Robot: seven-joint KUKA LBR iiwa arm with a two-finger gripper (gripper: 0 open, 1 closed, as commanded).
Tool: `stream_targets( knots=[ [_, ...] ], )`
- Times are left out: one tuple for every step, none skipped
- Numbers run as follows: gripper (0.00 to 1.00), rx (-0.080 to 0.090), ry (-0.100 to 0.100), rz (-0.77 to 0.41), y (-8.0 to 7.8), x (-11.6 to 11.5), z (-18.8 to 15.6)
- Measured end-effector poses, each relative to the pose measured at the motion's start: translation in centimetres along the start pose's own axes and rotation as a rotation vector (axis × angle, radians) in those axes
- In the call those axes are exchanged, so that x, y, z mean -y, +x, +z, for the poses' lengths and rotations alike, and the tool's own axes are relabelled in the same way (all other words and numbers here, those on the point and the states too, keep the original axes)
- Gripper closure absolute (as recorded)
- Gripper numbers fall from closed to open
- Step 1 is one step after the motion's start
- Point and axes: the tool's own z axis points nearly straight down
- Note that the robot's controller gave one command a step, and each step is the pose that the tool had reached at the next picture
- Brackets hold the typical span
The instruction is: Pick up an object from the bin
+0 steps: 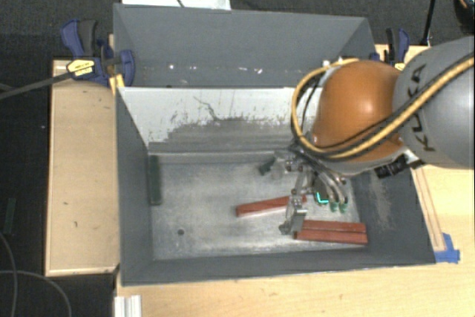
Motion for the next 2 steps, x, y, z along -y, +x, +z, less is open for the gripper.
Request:
stream_targets(
  knots=[
    [0.0, 0.003, 0.001, -0.237, -3.5, 3.4, 8.4],
    [0.0, 0.003, -0.001, -0.281, -3.4, -0.1, 11.7]
  ],
)
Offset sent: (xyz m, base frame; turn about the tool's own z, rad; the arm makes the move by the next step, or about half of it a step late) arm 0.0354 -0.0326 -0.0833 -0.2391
